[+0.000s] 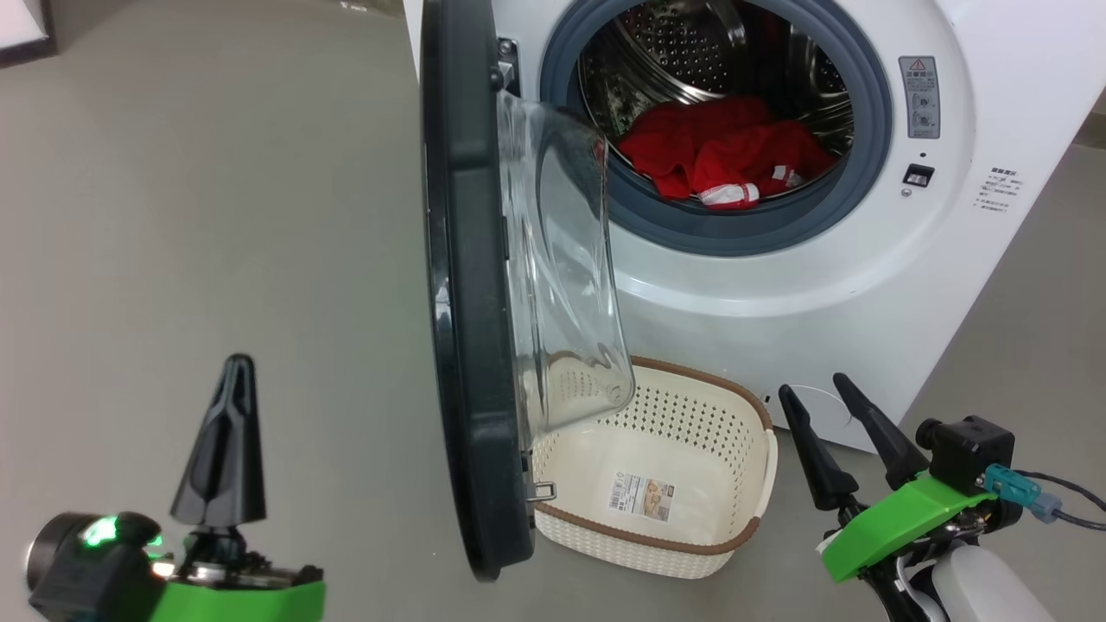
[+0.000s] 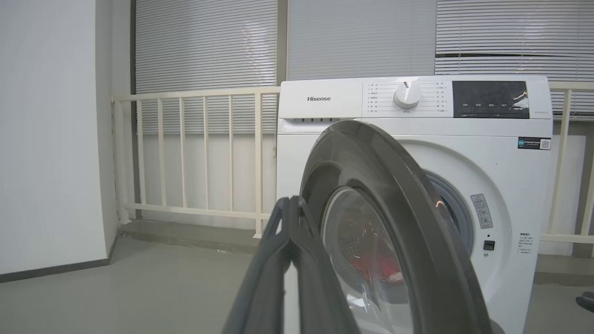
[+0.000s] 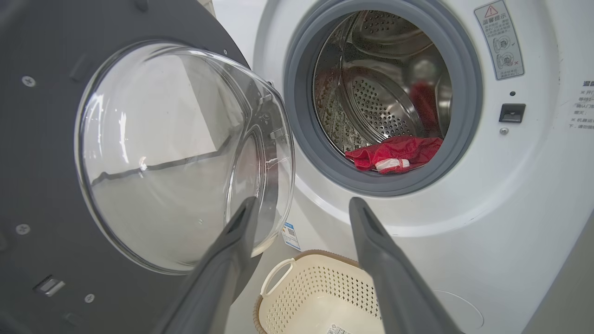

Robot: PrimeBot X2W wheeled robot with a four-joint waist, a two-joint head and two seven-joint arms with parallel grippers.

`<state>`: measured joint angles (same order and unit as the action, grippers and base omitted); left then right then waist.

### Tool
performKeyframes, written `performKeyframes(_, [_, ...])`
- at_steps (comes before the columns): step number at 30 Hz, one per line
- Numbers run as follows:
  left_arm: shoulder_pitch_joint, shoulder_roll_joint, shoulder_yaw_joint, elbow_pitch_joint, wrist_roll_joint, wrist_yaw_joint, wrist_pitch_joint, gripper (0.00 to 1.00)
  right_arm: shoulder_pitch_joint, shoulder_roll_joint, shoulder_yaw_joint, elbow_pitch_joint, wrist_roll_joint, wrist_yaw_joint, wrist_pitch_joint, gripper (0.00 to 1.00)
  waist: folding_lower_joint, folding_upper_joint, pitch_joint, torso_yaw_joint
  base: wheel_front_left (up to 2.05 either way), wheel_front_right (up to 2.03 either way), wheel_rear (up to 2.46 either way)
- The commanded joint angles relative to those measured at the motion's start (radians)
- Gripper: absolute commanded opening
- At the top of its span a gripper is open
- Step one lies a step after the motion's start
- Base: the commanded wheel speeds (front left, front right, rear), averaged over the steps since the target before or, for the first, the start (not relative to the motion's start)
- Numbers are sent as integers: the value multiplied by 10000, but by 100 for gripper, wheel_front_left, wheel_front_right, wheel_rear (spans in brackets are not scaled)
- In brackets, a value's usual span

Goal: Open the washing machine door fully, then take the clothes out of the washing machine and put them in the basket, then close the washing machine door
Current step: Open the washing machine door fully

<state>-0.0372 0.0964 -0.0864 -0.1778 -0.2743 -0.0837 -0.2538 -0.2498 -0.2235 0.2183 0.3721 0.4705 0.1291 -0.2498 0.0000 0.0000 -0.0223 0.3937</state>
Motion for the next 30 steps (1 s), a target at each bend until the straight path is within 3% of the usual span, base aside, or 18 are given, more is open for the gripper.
performKeyframes(1, [-521,133,157,-538,104,-84,-51,0,36,6,160,-253,-75,16,-120,100,0,0,-1,-24,0,0,0])
performKeyframes(7, [-673,121,-592,-1517,252,-179,299,0,80,71,55,-302,-80,16,-120,100,0,0,36,-103,0,0,0])
performKeyframes(14, [-834,-73,-2132,-1737,-26,-331,760,0,32,38,9,-350,-129,16,-120,100,0,0,120,-210,0,0,0])
performKeyframes(20, [-851,-225,-3627,-999,-559,-413,965,0,-33,37,45,-326,-158,16,-120,100,0,0,200,-288,0,0,0])
performKeyframes(30, [-1029,-286,-4335,550,-1103,-444,701,0,-91,62,75,-298,-148,16,-120,100,0,0,294,-457,0,0,0])
